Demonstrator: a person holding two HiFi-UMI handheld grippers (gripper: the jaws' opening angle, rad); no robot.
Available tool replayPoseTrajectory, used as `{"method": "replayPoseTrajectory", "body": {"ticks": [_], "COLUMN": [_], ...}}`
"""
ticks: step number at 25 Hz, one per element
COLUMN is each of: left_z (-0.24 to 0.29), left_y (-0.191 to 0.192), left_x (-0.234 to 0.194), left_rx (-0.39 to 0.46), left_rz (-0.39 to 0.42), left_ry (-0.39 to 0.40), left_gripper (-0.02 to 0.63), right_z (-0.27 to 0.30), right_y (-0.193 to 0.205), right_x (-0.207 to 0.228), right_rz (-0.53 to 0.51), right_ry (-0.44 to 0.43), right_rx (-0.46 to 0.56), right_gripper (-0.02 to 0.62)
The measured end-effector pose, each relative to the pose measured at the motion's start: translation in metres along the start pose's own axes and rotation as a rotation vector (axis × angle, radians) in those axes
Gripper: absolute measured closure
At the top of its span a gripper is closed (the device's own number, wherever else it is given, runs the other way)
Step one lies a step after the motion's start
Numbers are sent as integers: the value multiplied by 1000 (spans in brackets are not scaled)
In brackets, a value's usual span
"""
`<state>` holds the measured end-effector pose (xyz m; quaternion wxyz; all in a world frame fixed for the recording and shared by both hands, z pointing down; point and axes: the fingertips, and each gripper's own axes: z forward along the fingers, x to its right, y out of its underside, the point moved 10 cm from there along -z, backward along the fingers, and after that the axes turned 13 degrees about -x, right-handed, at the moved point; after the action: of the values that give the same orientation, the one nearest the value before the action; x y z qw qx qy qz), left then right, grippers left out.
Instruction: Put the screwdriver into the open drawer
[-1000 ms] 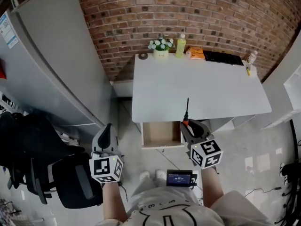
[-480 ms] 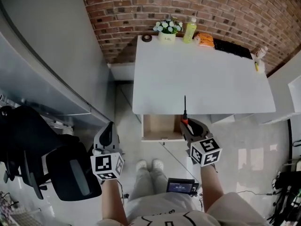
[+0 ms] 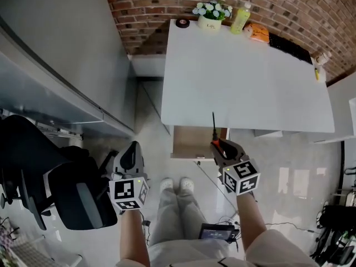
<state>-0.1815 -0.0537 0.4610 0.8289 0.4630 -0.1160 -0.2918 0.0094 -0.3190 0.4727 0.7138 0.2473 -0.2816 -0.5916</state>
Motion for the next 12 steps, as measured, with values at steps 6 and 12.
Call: {"method": "replayPoseTrajectory", "body": {"ticks": [6,12], "left_z": [30,52], "left_y": [37,72], "left_x": [-9,-16], "left_rx": [-47,-85], "left_rz": [-17,-40], "left_ry": [26,41], "left_gripper": [595,595], "right_z": [41,71], "right_y": [32,65], "right_x": [-10,-17], "right_rz": [8,34], "right_ry": [-35,-50], "right_rx": [-62,-113], "right_gripper": [503,503]}}
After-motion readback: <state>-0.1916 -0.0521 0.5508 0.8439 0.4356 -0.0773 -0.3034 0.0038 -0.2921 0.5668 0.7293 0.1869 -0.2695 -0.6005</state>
